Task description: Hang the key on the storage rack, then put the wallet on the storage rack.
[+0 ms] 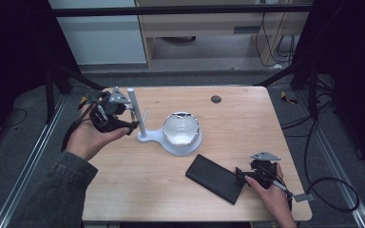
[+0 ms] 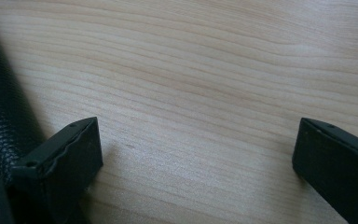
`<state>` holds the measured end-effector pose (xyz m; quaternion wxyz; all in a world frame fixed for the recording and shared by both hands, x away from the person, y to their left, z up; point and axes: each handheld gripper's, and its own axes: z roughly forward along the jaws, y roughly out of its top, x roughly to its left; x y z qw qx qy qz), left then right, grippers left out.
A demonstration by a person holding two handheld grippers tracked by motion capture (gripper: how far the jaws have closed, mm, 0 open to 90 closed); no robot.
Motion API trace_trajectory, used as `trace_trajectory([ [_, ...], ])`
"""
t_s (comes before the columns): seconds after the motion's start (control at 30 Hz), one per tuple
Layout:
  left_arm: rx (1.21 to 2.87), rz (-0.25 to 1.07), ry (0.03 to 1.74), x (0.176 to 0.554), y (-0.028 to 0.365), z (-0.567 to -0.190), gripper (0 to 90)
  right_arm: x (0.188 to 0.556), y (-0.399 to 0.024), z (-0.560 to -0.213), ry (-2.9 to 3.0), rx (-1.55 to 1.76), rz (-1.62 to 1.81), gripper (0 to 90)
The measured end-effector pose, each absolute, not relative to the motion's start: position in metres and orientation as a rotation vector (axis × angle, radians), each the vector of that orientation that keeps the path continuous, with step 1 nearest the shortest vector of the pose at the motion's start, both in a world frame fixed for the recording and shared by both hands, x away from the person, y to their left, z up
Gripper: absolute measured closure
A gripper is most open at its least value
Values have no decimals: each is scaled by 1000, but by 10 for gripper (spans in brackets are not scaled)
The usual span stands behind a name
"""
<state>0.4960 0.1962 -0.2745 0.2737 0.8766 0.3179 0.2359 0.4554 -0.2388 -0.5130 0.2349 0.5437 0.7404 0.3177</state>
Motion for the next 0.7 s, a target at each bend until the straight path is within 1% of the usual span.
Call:
trace_trajectory([
  [0.03, 2358, 621, 833, 494, 189, -284, 271, 455, -239, -513, 2030, 1496, 875, 18],
  [0.07, 2358, 621, 833, 494, 189, -284, 240, 455, -239, -513, 2030, 1496, 875, 18],
  [0.1, 2355, 604, 826, 493, 185, -289, 240, 455, -239, -513, 2030, 1496, 875, 18],
  [0.17, 2348, 553, 797, 490, 175, -306, 204, 455, -239, -513, 2031, 1496, 876, 18],
  [0.2, 2348, 553, 797, 490, 175, -306, 187, 455, -239, -513, 2031, 1496, 876, 18],
  [0.23, 2375, 547, 772, 489, 169, -316, 180, 455, -239, -513, 2030, 1495, 875, 18],
  [0.4, 2368, 508, 748, 483, 157, -333, 187, 455, -239, -513, 2030, 1496, 875, 18],
  [0.43, 2346, 480, 743, 479, 151, -345, 196, 455, -239, -513, 2030, 1496, 876, 18],
  [0.5, 2348, 463, 736, 477, 147, -351, 208, 455, -239, -513, 2030, 1496, 876, 18],
  [0.53, 2350, 442, 728, 475, 143, -360, 254, 455, -239, -513, 2031, 1491, 874, 19],
  [0.57, 2355, 429, 727, 474, 140, -365, 275, 455, -239, -513, 2030, 1493, 875, 19],
  [0.6, 2360, 422, 723, 472, 137, -373, 275, 455, -239, -513, 2030, 1493, 875, 19],
  [0.63, 2366, 405, 719, 471, 134, -382, 308, 455, -239, -513, 2030, 1491, 874, 19],
  [0.7, 2406, 372, 703, 468, 128, -399, 429, 456, -239, -513, 2033, 1491, 874, 17],
])
